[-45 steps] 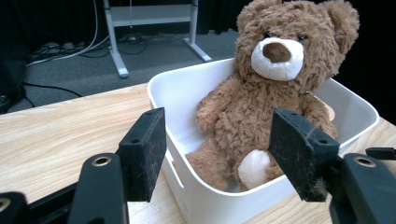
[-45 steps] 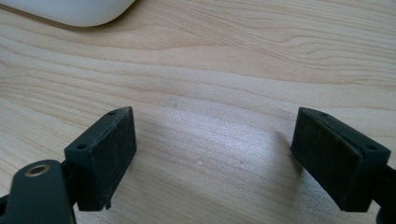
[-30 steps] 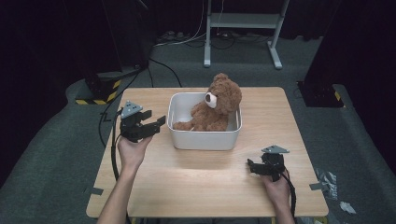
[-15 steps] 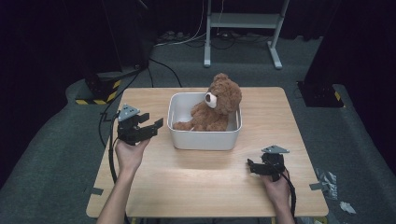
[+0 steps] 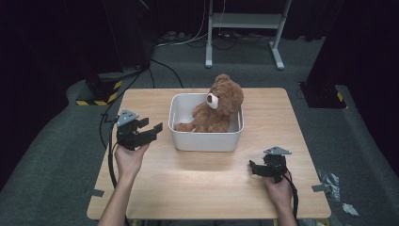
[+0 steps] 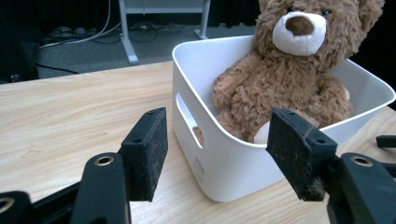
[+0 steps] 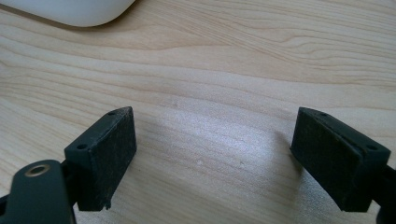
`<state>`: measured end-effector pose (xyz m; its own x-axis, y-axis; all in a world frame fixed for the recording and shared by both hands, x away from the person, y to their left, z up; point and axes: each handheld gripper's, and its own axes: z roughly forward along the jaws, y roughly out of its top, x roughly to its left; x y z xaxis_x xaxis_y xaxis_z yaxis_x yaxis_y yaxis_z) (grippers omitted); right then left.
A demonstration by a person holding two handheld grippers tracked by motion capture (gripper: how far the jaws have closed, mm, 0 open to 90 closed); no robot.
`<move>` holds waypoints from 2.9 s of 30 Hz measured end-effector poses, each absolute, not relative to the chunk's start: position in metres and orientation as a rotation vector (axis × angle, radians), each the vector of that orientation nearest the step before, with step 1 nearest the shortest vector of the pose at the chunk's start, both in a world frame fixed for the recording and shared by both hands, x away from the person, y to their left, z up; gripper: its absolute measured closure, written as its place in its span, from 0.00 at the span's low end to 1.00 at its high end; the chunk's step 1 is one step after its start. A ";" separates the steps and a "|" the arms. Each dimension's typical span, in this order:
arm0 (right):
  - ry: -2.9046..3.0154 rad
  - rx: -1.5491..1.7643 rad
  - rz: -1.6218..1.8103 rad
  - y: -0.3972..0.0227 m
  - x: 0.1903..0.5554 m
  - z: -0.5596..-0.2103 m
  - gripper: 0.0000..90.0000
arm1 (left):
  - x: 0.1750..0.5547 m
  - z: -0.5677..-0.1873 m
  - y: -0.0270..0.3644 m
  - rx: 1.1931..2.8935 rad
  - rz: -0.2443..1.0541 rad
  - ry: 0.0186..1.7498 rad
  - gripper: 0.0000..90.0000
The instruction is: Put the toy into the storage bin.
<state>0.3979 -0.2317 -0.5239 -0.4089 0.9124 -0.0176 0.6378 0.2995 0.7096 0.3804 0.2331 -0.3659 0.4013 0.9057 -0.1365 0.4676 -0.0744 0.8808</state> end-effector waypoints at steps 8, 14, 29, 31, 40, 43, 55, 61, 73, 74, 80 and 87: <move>2.153 1.383 0.882 -0.232 0.398 -0.524 0.15 | 0.373 -0.368 0.238 1.694 0.579 1.227 0.42; 2.153 1.384 0.882 -0.232 0.398 -0.524 0.15 | 0.371 -0.369 0.240 1.705 0.588 1.236 0.42; 2.153 1.383 0.882 -0.232 0.398 -0.524 0.15 | 0.368 -0.379 0.245 1.711 0.576 1.266 0.42; 2.153 1.383 0.882 -0.232 0.398 -0.524 0.15 | 0.367 -0.381 0.245 1.713 0.569 1.269 0.42; 2.153 1.384 0.882 -0.232 0.398 -0.524 0.15 | 0.365 -0.386 0.248 1.698 0.543 1.284 0.42; 2.153 1.383 0.882 -0.232 0.398 -0.524 0.15 | 0.364 -0.387 0.249 1.699 0.543 1.285 0.42; 2.153 1.384 0.882 -0.232 0.398 -0.524 0.15 | 0.361 -0.395 0.251 1.691 0.530 1.311 0.42; 2.153 1.383 0.882 -0.232 0.398 -0.524 0.15 | 0.360 -0.400 0.254 1.689 0.520 1.328 0.42; 2.153 1.383 0.882 -0.232 0.398 -0.524 0.15 | 0.359 -0.408 0.252 1.701 0.510 1.341 0.42; 2.153 1.383 0.882 -0.232 0.398 -0.524 0.15 | 0.359 -0.409 0.251 1.703 0.505 1.341 0.42; 2.153 1.383 0.882 -0.232 0.398 -0.524 0.15 | 0.359 -0.413 0.251 1.703 0.501 1.351 0.42; 2.153 1.383 0.882 -0.232 0.398 -0.524 0.15 | 0.359 -0.416 0.252 1.700 0.507 1.357 0.42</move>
<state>0.3979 -0.2317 -0.5238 -0.4090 0.9124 -0.0174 0.6380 0.2996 0.7094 0.3586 0.2520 -0.4162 0.3208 0.9257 -0.2001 0.5678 -0.0189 0.8229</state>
